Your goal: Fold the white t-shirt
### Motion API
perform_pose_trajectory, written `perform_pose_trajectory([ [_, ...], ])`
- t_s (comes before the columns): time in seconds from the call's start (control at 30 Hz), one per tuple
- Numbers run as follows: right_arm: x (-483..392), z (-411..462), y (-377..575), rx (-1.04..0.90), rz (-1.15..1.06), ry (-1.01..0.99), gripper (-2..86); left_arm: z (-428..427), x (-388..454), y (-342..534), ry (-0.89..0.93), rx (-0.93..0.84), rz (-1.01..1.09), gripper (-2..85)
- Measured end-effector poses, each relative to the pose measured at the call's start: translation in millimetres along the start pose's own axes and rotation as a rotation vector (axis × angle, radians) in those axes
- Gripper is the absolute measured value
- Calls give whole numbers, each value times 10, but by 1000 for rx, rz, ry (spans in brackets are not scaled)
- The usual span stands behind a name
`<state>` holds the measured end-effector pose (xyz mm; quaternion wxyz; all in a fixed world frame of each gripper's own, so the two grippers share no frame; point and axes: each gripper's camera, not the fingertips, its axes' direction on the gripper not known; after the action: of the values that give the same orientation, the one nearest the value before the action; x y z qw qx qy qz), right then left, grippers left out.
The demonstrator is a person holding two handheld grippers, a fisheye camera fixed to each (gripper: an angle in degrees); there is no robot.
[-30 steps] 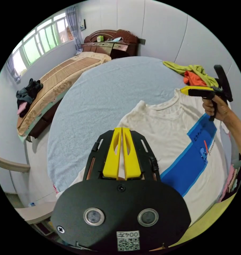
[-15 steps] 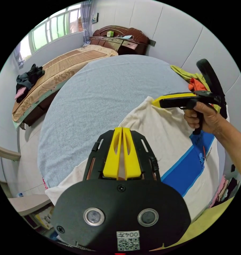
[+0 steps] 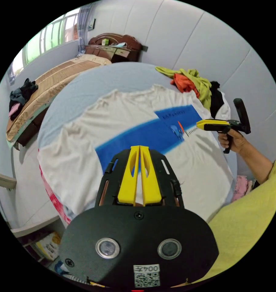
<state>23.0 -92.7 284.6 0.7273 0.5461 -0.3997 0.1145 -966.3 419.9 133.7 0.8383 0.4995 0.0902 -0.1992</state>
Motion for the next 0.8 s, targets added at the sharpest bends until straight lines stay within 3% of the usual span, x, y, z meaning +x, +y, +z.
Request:
perform_pose_trajectory([
  [0.2, -317, -456, 1324, -187, 95, 58, 82, 192, 661, 1007, 47, -228, -77, 2],
  [0.37, -475, -572, 1984, -342, 136, 178, 76, 328, 977, 1488, 20, -308, -116, 2],
  [0.63, -1017, -924, 2124, -226, -29, 369, 48, 307, 1257, 1784, -14, -259, -90, 3],
  [0.8, -1076, -1211, 2183, -188, -4, 331, 46, 269, 1528, 1901, -76, -269, 13, 4],
])
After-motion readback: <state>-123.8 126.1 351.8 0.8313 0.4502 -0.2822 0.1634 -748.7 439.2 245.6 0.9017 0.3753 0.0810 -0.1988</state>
